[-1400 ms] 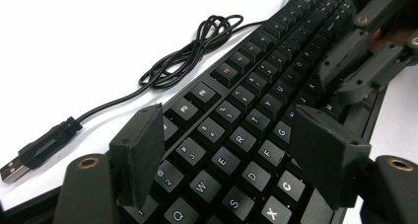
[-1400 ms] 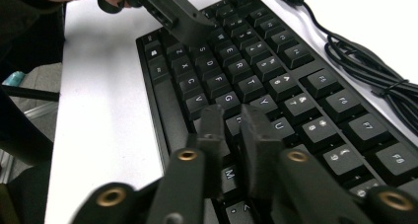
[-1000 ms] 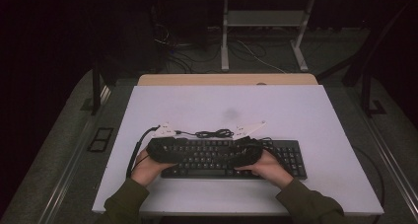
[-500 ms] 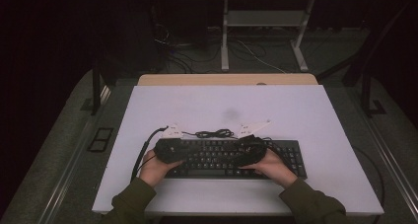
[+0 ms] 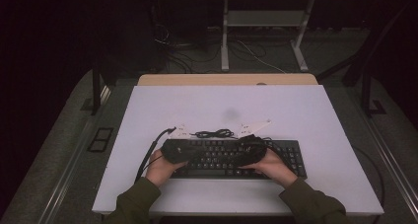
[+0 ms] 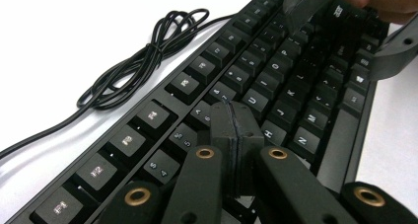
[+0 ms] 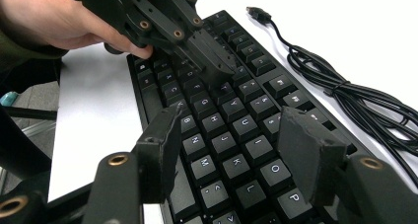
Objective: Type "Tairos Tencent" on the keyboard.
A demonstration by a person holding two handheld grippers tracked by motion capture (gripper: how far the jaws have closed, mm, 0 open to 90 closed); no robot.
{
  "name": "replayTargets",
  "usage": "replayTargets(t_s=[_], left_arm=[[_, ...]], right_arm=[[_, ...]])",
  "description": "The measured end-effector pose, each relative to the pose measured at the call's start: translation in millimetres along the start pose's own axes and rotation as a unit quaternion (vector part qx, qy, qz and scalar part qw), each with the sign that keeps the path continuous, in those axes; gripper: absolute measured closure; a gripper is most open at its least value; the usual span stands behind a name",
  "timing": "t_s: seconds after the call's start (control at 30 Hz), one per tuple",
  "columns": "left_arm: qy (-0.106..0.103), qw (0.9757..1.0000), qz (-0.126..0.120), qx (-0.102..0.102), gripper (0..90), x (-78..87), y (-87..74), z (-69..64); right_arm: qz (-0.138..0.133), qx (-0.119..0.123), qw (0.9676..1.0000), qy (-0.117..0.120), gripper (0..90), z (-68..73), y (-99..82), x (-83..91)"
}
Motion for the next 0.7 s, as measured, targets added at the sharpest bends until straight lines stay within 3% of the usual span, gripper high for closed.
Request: replayTargets(t_s=[0.2,0.37,0.5,0.7], left_arm=[[0.0,1.0,0.002,0.002,88.9,-4.1,-0.5,0.7],[0.001,0.9998,0.018,0.0,89.0,-4.9,-2.0,1.5],[0.001,1.0,0.009,0.0,88.7,-2.0,-0.5,-0.2],[-0.002,1.0,0.001,0.001,74.3,3.8,1.7,-1.7]], right_arm=[[-0.001,0.0,1.0,-0.001,41.5,-0.4,-0.1,-0.4],[-0.002,0.0,1.0,-0.001,41.4,-0.8,-0.1,0.0],[-0.004,-0.005,1.0,-0.002,40.9,-1.8,0.5,1.5],[-0.008,-0.008,0.9999,-0.008,36.9,-6.3,0.1,2.6]])
Point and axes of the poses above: each handheld gripper's, and its own axes: x roughly backward along the jaws, y roughly out of its top, z roughly to its left, the point moved 5 cm from there along -x, roughly forward along the jaws, and after that the axes turned 14 degrees about -y, right-handed, at the moved point
